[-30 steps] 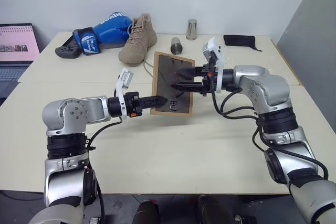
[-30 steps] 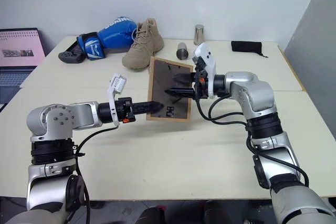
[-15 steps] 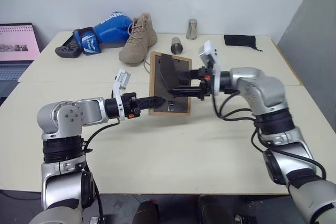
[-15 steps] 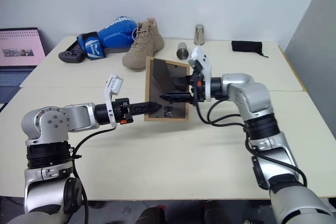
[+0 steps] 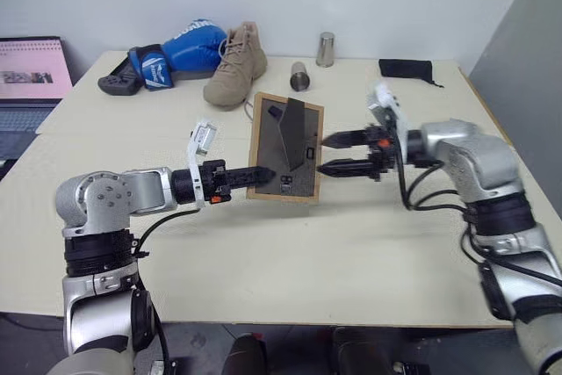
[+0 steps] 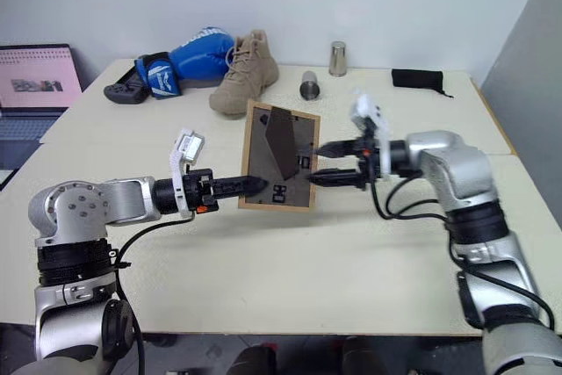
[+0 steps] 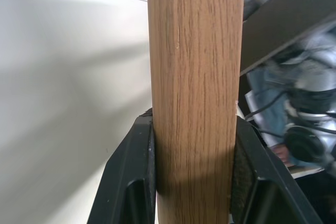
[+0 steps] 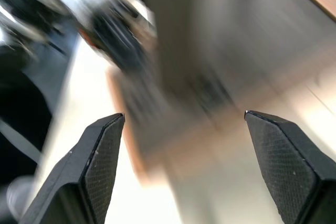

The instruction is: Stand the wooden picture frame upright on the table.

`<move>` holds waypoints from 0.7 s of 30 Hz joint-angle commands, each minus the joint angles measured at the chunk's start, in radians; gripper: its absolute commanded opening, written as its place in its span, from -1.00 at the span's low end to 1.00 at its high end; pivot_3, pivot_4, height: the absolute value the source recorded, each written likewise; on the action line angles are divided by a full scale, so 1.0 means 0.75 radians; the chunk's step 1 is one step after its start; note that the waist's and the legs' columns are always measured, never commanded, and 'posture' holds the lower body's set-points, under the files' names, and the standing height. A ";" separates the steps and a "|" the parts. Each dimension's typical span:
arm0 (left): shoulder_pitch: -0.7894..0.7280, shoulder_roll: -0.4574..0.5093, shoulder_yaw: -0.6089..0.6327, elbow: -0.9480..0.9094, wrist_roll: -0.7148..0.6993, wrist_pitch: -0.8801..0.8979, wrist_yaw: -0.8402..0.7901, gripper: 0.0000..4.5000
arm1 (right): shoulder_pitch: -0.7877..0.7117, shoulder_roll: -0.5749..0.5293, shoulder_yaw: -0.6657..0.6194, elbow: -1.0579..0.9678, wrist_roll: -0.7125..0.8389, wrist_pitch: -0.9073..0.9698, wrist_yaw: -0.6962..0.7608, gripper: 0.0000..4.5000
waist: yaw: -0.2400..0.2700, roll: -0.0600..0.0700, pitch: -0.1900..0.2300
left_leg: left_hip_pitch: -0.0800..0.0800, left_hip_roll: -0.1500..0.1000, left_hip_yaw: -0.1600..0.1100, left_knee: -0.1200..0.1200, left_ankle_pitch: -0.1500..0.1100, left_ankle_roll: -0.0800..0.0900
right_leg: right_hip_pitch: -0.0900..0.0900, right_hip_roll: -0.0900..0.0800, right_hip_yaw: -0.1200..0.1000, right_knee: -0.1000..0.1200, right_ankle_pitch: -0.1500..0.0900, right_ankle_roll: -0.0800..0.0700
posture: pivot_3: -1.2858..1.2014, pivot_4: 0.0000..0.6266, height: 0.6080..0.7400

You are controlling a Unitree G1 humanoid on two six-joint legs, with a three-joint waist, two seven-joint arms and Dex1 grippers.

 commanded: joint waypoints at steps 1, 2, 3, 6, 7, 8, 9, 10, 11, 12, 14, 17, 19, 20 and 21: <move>0.025 0.082 -0.027 0.057 -0.233 0.042 0.035 -0.42 | 0.055 -0.053 -0.031 0.030 -0.120 -0.345 0.010 0.72 | -0.007 0.000 0.000 | 0.000 0.000 0.000 0.000 0.000 0.000 | 0.000 0.000 0.001 0.000 0.000 0.000 | 0.03 -0.52 1.00; 0.038 0.109 -0.057 0.096 -0.310 0.042 0.058 -0.42 | 0.082 -0.041 -0.034 0.049 -0.159 -0.489 -0.017 0.72 | -0.017 0.000 0.000 | 0.001 0.001 0.000 0.000 0.000 0.000 | 0.000 0.000 0.000 0.000 0.000 0.001 | 0.03 -0.52 1.00; 0.045 0.133 -0.084 0.136 -0.390 0.042 0.086 -0.42 | 0.105 -0.024 -0.036 0.070 -0.201 -0.642 -0.048 0.72 | -0.024 0.000 0.000 | 0.002 0.001 0.000 -0.001 0.000 0.000 | 0.000 0.001 0.001 0.001 0.000 0.001 | 0.03 -0.52 1.00; 0.038 0.185 -0.166 0.280 -0.667 0.042 0.206 -0.42 | 0.148 0.034 -0.009 0.180 -0.387 -1.239 -0.187 0.72 | -0.042 0.000 0.000 | 0.004 0.002 0.000 -0.001 0.000 0.000 | 0.000 0.002 0.002 0.003 0.000 0.001 | 0.03 -0.52 1.00; 0.029 0.193 -0.189 0.333 -0.757 0.042 0.258 -0.42 | 0.149 0.051 0.005 0.227 -0.461 -1.434 -0.251 0.72 | -0.045 0.000 0.000 | 0.003 0.003 0.000 -0.001 0.000 0.000 | 0.000 0.002 0.002 0.003 0.000 0.001 | 0.03 -0.52 1.00; 0.020 0.194 -0.209 0.371 -0.836 0.042 0.311 -0.42 | 0.143 0.072 0.014 0.280 -0.531 -1.625 -0.321 0.72 | -0.047 0.000 0.000 | 0.004 0.002 0.000 0.000 0.000 0.000 | 0.000 0.002 0.002 0.004 0.000 0.001 | 0.03 -0.52 1.00; 0.017 0.192 -0.225 0.396 -0.908 0.042 0.365 -0.42 | 0.136 0.088 0.023 0.332 -0.586 -1.781 -0.374 0.72 | -0.047 0.000 0.000 | 0.004 0.002 0.000 0.000 0.000 0.000 | 0.000 0.002 0.002 0.004 0.000 0.001 | 0.03 -0.52 1.00; 0.015 0.187 -0.239 0.424 -0.988 0.041 0.421 -0.42 | 0.123 0.103 0.035 0.378 -0.656 -1.922 -0.439 0.72 | -0.047 0.000 0.000 | 0.003 0.002 0.000 0.000 0.000 0.000 | 0.000 0.001 0.002 0.004 0.000 0.001 | 0.03 -0.52 1.00; 0.027 0.193 -0.269 0.429 -1.082 0.020 0.480 -0.42 | 0.110 0.119 0.041 0.418 -0.713 -2.024 -0.504 0.72 | -0.046 0.000 0.000 | 0.003 0.002 0.000 0.000 0.000 0.000 | 0.000 0.001 0.002 0.004 0.000 0.001 | 0.03 -0.52 1.00; 0.055 0.209 -0.318 0.404 -1.197 -0.020 0.540 -0.42 | 0.093 0.134 0.052 0.456 -0.766 -2.105 -0.560 0.72 | -0.046 0.000 0.000 | 0.003 0.002 0.000 0.000 0.000 0.000 | 0.000 0.001 0.002 0.004 0.000 0.001 | 0.03 -0.52 1.00; 0.100 0.222 -0.376 0.356 -1.324 -0.074 0.611 -0.42 | 0.048 0.168 0.060 0.530 -0.879 -2.236 -0.693 0.72 | -0.046 0.000 0.000 | 0.003 0.002 0.000 0.000 0.000 -0.001 | 0.000 0.000 0.002 0.004 0.000 0.000 | 0.03 -0.52 1.00; 0.133 0.214 -0.395 0.308 -1.345 -0.103 0.628 -0.42 | -0.009 0.202 0.069 0.606 -1.006 -2.373 -0.853 0.72 | -0.044 0.000 0.000 | 0.004 0.001 0.000 0.001 0.003 -0.006 | 0.000 -0.001 0.003 0.005 0.000 0.000 | 0.03 -0.52 1.00; 0.146 0.208 -0.393 0.287 -1.345 -0.119 0.633 -0.42 | -0.042 0.223 0.082 0.639 -1.085 -2.423 -0.950 0.72 | -0.043 0.000 0.000 | 0.005 0.000 0.000 0.001 0.004 -0.007 | 0.000 0.000 0.003 0.005 0.000 0.000 | 0.03 -0.52 1.00; 0.151 0.199 -0.385 0.285 -1.345 -0.128 0.638 -0.42 | -0.058 0.231 0.087 0.651 -1.130 -2.448 -1.000 0.72 | -0.045 0.000 0.000 | 0.005 0.000 0.000 0.001 0.005 -0.008 | 0.000 0.000 0.003 0.005 0.000 0.000 | 0.03 -0.52 1.00; 0.158 0.189 -0.376 0.280 -1.345 -0.141 0.652 -0.42 | -0.071 0.237 0.095 0.666 -1.154 -2.477 -1.036 0.72 | -0.045 0.000 0.000 | 0.005 0.000 0.000 0.001 0.005 -0.008 | 0.000 0.000 0.003 0.006 0.000 0.000 | 0.03 -0.52 1.00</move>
